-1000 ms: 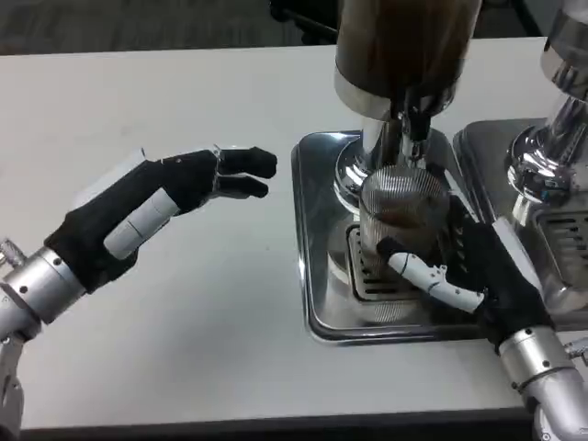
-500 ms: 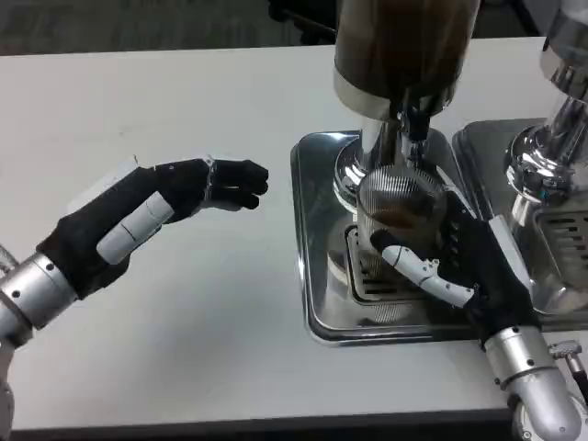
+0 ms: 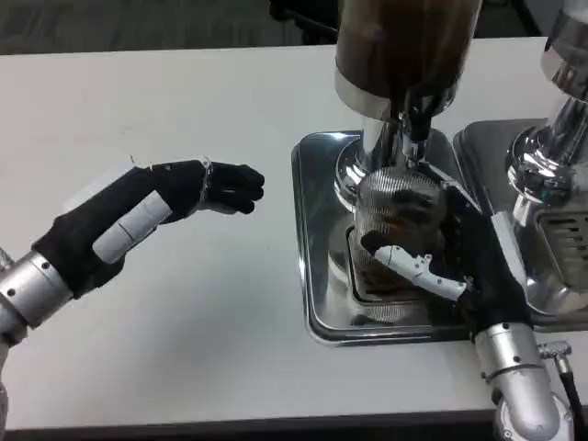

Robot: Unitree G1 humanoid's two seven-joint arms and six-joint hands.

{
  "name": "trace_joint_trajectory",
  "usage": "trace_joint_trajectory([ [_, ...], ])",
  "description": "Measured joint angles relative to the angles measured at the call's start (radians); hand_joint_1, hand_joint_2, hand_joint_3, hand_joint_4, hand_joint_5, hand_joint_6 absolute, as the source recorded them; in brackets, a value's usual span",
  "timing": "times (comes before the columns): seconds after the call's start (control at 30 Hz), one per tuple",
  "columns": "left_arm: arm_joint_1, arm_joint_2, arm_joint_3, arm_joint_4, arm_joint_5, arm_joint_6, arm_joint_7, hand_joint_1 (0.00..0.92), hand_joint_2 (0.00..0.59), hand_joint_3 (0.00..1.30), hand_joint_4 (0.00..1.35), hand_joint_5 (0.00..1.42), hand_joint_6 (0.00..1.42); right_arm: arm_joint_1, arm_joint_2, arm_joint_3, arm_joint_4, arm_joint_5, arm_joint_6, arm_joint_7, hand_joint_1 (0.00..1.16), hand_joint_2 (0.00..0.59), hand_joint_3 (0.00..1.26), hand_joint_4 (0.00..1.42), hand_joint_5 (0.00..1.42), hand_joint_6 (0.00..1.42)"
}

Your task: Grasp the cup under the faucet to collect the drink, then remove the cup.

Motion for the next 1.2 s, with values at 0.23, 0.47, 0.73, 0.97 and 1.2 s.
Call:
trace_joint_trajectory([
  [0.23,0.001,0.001,-0.005,0.000,0.010,0.000,0.001,0.000,0.073,0.41,0.35,0.35,0.30,-0.005,0.015,0.009,0.017,-0.033,-0.010,-0.102,0.88,0.188,0.39,0.57,0.77,1.20],
  [0.47,0.001,0.004,-0.005,0.000,0.011,0.000,0.001,0.000,0.074,0.41,0.36,0.35,0.30,-0.007,0.021,0.013,0.026,-0.049,-0.017,-0.157,0.93,0.192,0.48,0.66,0.88,1.31],
  [0.73,0.006,0.004,-0.006,0.000,0.011,0.000,0.001,0.000,0.070,0.41,0.36,0.35,0.30,-0.002,0.020,0.014,0.019,-0.085,-0.017,-0.208,0.95,0.176,0.50,0.67,0.92,1.34],
  [0.97,0.006,0.004,-0.008,0.000,0.012,0.000,0.001,0.000,0.072,0.41,0.36,0.36,0.30,0.011,0.019,0.013,0.010,-0.093,-0.017,-0.247,0.95,0.167,0.52,0.69,0.93,1.36],
  [1.2,0.006,0.003,-0.010,0.000,0.021,0.000,0.004,0.000,0.073,0.41,0.36,0.36,0.30,0.031,0.017,0.012,-0.009,-0.118,-0.017,-0.294,0.98,0.143,0.54,0.71,0.96,1.38],
])
